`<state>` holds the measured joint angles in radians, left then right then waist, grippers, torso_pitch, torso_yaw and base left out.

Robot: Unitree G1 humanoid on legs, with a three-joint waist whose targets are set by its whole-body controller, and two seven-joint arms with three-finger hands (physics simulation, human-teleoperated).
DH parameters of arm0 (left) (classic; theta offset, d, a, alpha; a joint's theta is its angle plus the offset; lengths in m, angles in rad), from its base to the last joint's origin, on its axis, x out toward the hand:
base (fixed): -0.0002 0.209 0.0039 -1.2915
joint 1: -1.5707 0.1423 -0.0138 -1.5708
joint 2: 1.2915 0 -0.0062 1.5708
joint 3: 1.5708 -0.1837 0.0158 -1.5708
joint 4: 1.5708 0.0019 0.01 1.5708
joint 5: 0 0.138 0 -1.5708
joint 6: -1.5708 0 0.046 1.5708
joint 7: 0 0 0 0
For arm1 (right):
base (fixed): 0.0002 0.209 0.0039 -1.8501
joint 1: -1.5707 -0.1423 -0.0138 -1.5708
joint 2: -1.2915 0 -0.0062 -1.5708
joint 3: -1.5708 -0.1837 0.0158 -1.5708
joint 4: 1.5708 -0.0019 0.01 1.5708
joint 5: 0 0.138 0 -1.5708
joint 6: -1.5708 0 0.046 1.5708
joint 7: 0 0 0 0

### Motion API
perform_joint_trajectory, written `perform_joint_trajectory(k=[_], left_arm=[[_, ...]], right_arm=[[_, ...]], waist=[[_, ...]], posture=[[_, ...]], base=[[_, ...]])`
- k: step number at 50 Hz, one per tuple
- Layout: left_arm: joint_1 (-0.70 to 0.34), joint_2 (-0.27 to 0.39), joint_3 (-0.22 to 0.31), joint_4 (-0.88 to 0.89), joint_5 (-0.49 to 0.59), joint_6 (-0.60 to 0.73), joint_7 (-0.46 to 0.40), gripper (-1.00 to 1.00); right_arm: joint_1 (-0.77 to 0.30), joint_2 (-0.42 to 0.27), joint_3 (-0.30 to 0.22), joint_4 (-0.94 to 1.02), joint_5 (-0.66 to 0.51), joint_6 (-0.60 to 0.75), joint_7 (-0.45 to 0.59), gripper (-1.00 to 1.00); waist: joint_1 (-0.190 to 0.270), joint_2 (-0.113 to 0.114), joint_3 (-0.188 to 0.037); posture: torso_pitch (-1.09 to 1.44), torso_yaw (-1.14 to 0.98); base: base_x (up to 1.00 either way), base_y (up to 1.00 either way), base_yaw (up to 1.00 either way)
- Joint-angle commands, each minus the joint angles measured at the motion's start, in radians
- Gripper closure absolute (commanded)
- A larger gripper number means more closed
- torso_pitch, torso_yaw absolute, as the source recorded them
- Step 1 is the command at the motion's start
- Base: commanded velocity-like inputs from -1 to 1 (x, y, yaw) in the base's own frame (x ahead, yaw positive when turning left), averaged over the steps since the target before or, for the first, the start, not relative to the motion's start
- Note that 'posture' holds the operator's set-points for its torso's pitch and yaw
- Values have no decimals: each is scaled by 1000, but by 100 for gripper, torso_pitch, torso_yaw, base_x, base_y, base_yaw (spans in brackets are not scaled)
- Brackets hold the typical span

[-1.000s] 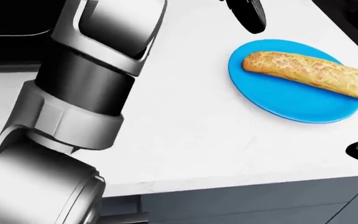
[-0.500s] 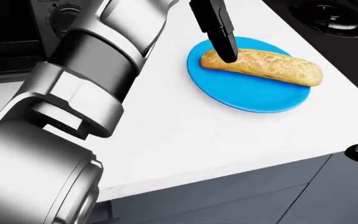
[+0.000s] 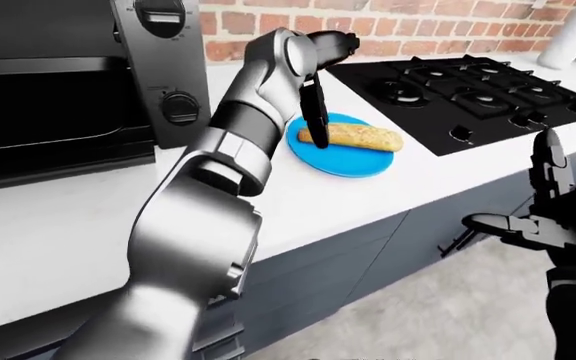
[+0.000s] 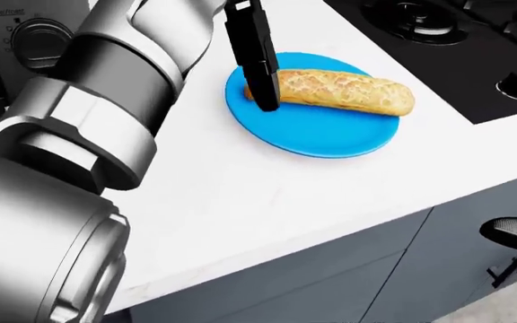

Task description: Place the baguette on the tray of the toaster oven.

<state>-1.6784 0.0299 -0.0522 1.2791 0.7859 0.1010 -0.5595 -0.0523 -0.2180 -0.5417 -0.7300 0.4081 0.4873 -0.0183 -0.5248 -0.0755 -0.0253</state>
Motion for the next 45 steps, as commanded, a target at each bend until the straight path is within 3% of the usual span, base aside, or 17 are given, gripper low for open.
perform_joint_trajectory(k=[1, 20, 45], left_arm=[[-44, 5, 7, -28, 4, -23, 6, -100], [-9, -3, 21, 20, 44, -35, -21, -100], [-27, 97, 42, 65, 131, 31, -109, -100]], right_arm=[[-20, -17, -15, -35, 1, -21, -1, -100], [-24, -13, -3, -12, -14, -40, 3, -100], [-15, -2, 7, -16, -29, -44, 13, -100]], waist=[[-6, -2, -23], [-94, -6, -27], [-190, -11, -25]], posture=[[0, -54], [0, -64], [0, -76]], base=[[0, 0, 0], [0, 0, 0], [0, 0, 0]])
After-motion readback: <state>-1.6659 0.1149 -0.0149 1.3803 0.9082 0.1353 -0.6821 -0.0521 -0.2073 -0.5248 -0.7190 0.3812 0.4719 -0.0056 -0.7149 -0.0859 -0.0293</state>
